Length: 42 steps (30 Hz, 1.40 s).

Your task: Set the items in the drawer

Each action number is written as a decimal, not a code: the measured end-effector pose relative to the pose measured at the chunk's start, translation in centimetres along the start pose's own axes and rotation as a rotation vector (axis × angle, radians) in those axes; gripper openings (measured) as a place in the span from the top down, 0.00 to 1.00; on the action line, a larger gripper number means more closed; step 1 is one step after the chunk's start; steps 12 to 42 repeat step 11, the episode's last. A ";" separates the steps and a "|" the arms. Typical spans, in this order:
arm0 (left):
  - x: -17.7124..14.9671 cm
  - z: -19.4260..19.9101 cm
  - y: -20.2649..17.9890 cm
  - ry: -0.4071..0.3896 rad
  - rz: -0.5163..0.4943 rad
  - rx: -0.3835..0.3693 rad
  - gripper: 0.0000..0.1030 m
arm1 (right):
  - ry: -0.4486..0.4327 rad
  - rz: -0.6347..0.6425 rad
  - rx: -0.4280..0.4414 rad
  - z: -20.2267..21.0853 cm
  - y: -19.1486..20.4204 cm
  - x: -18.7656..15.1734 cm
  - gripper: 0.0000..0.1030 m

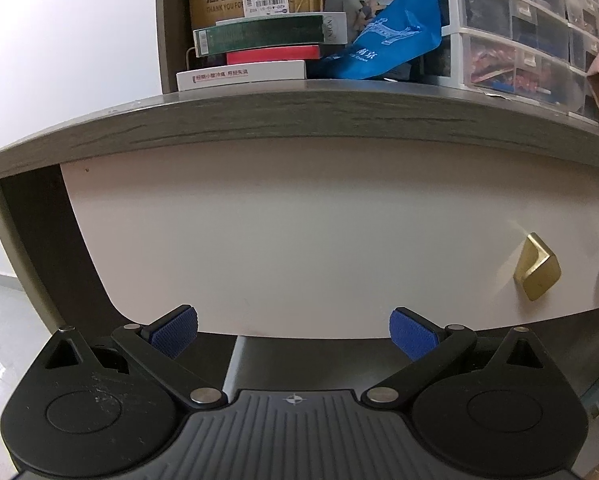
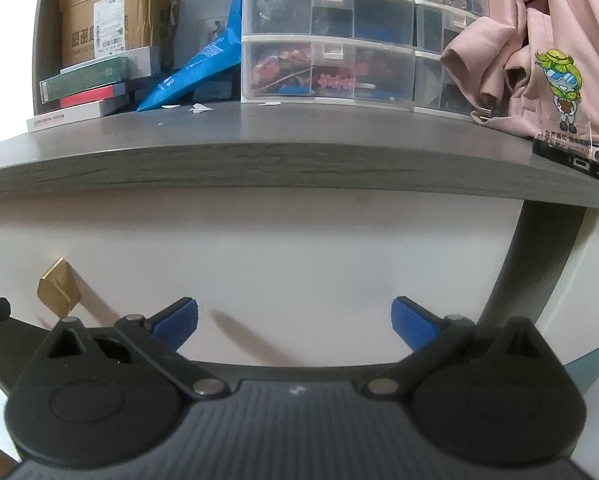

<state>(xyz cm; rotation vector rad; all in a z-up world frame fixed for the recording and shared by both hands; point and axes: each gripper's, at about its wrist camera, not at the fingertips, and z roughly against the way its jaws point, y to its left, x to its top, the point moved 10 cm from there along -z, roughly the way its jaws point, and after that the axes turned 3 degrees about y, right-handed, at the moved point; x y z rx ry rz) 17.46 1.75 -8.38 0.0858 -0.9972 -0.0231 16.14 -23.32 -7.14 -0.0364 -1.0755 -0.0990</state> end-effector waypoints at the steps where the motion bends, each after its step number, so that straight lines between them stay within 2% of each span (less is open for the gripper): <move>1: -0.1 0.0 -0.1 0.002 0.000 -0.003 0.00 | 0.001 0.000 0.001 0.0 0.0 -0.1 0.00; 42: 0.1 0.2 -0.1 -0.014 0.004 -0.005 0.00 | 0.001 -0.001 0.008 0.1 0.2 -0.1 0.00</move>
